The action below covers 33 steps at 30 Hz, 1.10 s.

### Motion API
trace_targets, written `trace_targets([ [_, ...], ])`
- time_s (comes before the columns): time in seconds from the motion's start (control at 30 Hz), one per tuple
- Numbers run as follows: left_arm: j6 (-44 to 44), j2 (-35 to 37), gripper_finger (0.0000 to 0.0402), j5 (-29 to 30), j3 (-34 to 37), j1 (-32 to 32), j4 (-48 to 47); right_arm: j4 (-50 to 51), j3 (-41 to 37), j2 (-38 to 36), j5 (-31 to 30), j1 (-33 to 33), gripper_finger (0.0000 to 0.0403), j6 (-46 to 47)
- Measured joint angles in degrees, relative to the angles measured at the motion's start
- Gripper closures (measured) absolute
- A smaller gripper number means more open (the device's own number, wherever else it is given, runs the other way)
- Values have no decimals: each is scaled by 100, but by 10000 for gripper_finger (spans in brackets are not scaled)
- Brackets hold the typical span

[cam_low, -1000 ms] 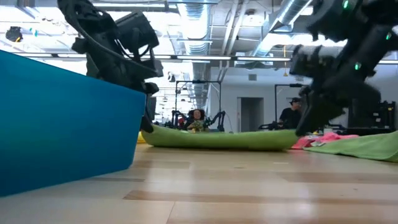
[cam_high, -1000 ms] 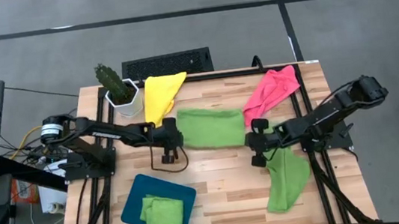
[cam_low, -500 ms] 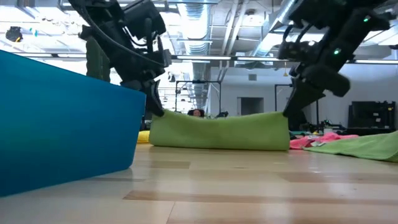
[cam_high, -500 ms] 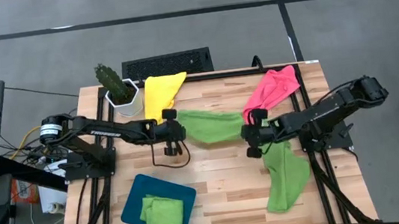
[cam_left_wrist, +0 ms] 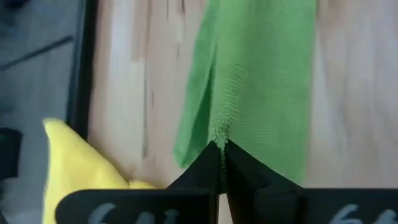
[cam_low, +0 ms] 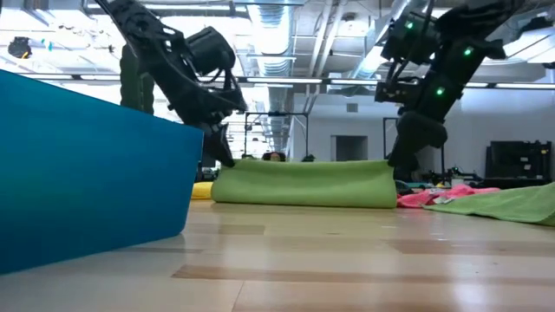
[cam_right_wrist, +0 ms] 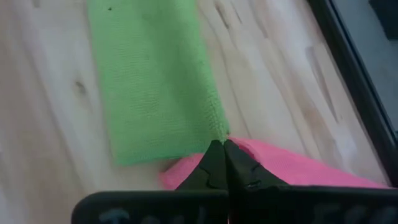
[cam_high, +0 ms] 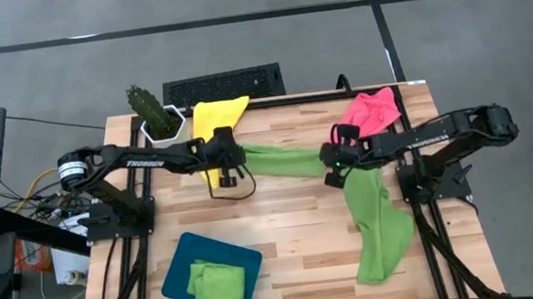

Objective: Fold microfiber towels
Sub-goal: Fold the top green microfiber

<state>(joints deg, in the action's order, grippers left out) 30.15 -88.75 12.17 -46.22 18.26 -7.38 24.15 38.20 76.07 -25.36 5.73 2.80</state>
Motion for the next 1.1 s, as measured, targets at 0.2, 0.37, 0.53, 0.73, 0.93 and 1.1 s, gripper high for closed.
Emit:
trace_targets([
  [0.2,74,-293,400,-386,0,297,345,-126,1,122,306,417,396,-138],
  [0.37,87,-546,397,-483,5,317,542,-115,-2,203,394,570,387,-136],
  [0.53,46,-553,378,-205,7,321,564,-214,-2,203,447,597,363,-137],
  [0.73,68,-553,322,-183,7,312,594,-214,-2,203,447,746,327,-129],
  [0.93,94,-553,244,-219,7,295,806,-235,-2,203,447,873,295,-89],
  [1.1,17,-404,200,378,7,293,1105,-812,-2,146,441,861,275,-95],
])
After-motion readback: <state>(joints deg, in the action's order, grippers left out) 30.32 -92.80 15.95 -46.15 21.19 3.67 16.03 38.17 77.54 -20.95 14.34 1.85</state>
